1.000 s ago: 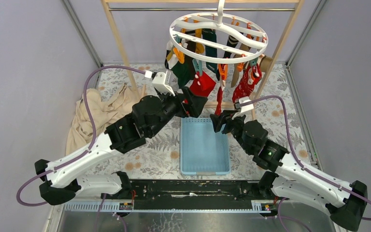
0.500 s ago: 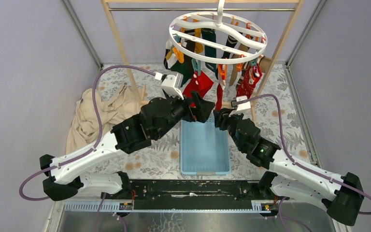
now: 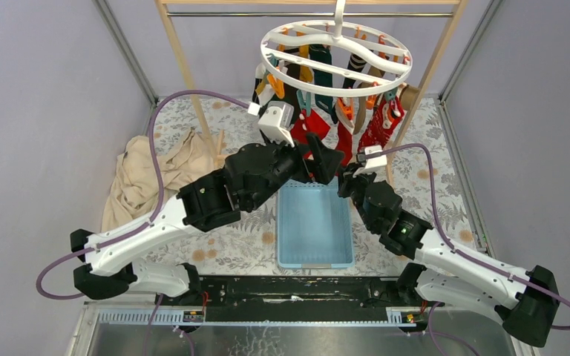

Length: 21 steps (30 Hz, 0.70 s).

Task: Remove the socks clipped to the hanger
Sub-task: Remove the sock from the hanger.

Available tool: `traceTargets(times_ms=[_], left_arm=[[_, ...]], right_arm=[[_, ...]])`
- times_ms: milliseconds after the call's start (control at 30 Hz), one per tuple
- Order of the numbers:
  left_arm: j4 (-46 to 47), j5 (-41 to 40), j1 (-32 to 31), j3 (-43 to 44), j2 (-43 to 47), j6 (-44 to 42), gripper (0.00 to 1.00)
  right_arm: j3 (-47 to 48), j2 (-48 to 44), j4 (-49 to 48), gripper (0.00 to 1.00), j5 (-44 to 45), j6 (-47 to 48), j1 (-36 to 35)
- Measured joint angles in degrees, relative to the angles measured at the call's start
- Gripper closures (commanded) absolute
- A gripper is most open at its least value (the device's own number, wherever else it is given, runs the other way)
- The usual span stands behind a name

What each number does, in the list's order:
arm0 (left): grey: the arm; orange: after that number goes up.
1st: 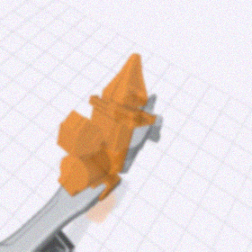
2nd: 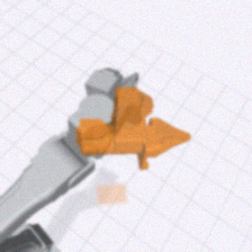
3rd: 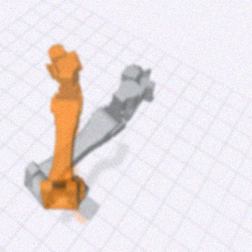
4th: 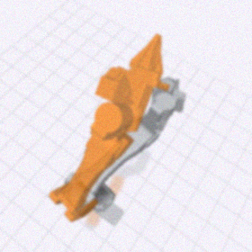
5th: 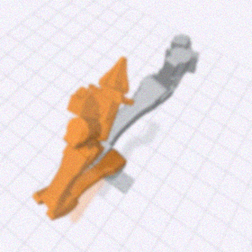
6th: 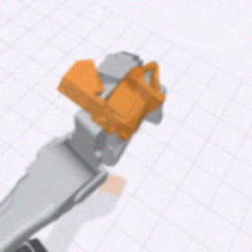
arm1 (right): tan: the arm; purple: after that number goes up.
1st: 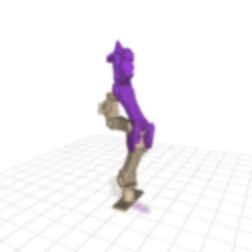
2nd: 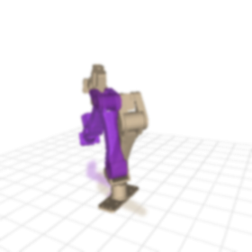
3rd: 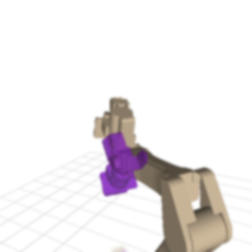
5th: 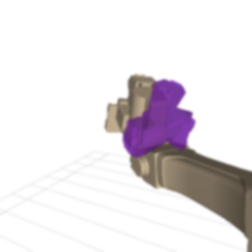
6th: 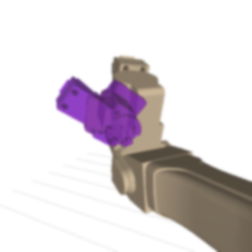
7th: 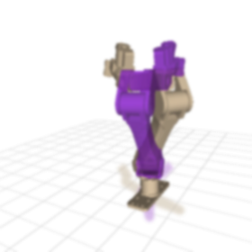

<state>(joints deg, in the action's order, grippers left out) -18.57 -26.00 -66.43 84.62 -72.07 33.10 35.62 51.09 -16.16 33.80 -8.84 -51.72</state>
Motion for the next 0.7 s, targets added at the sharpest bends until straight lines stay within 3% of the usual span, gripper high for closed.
traceTargets(times_ms=[533, 700], left_arm=[[-7.65, -8.35, -4.02, 24.50, -14.95, -0.04, 0.04], [-11.06, -11.69, -4.02, 29.38, -18.99, -0.09, 0.12]], right_arm=[[1.33, -2.19, 6.71, 1.00, 0.26, 2.29, 0.00], [2.08, -1.79, 7.80, 1.00, 1.20, 2.95, 0.00]])
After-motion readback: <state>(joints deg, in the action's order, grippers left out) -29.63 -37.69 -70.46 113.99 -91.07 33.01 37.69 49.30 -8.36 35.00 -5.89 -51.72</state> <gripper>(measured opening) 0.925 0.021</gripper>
